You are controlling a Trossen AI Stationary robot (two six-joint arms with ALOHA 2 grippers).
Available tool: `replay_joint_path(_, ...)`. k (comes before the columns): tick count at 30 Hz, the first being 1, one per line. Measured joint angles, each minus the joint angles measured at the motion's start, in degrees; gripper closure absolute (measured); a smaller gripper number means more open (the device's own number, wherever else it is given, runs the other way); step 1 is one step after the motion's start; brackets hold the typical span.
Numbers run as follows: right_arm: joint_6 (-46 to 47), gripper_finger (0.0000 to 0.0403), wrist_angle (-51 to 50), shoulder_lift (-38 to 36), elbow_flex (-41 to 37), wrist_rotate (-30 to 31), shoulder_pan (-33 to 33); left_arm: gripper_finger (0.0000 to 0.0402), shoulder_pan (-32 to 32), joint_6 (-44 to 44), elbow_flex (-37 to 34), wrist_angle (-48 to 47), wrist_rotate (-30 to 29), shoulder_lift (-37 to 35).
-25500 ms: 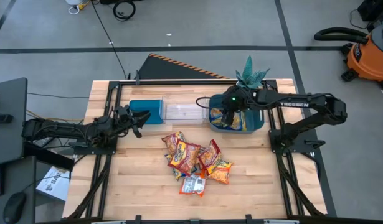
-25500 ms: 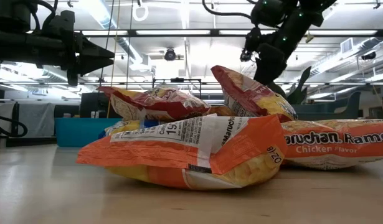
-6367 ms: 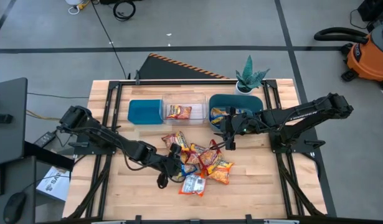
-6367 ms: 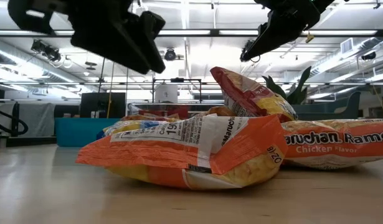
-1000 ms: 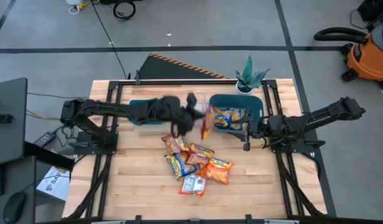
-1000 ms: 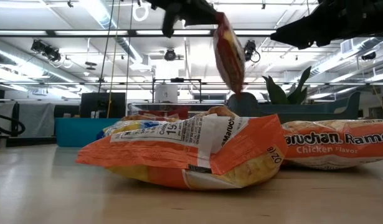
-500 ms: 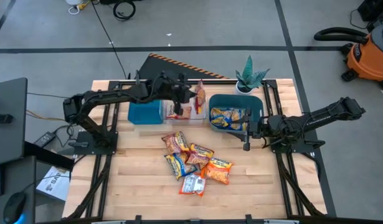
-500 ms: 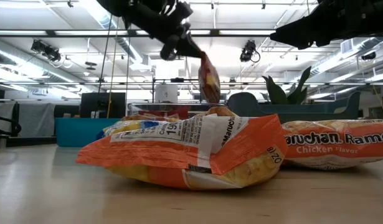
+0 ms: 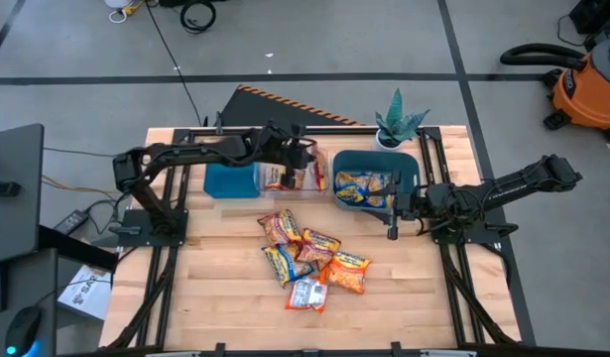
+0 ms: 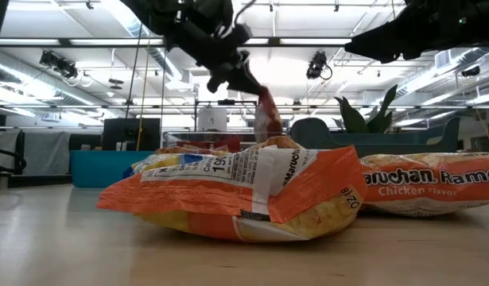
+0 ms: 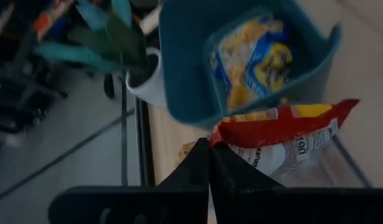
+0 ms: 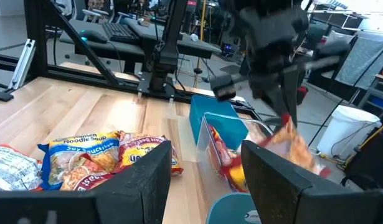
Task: Sort Maruchan noodles
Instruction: Put the red noodle pack into the transparent bin
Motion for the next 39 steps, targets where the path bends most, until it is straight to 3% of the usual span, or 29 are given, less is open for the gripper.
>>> replay_joint_path(5, 0.0, 0.0204, 0.0, 0.0, 0.0, 0.0, 0.0, 0.0399, -0.4, 0.9, 0.0, -1.5, -5.3, 2.6)
replay_joint_path(20, 0.0, 0.0204, -0.1, 0.0, 0.0, 0.0, 0.0, 0.0378, -1.7, 0.9, 0.0, -19.6, -7.7, 2.4)
replay_joint_path(30, 0.1, 0.0204, -0.2, 0.0, 0.0, 0.0, 0.0, 0.0314, -5.3, -0.8, 3.6, -27.7, -18.1, 0.3)
replay_joint_path(33, 0.1, 0.0204, -0.3, 0.0, 0.0, 0.0, 0.0, 0.0300, -6.5, -6.5, 5.5, -30.6, -15.4, -0.2)
replay_joint_path(39, 0.1, 0.0204, -0.4, 0.0, 0.0, 0.0, 0.0, 0.0297, -10.3, -16.1, 6.7, -37.0, -1.9, -0.3)
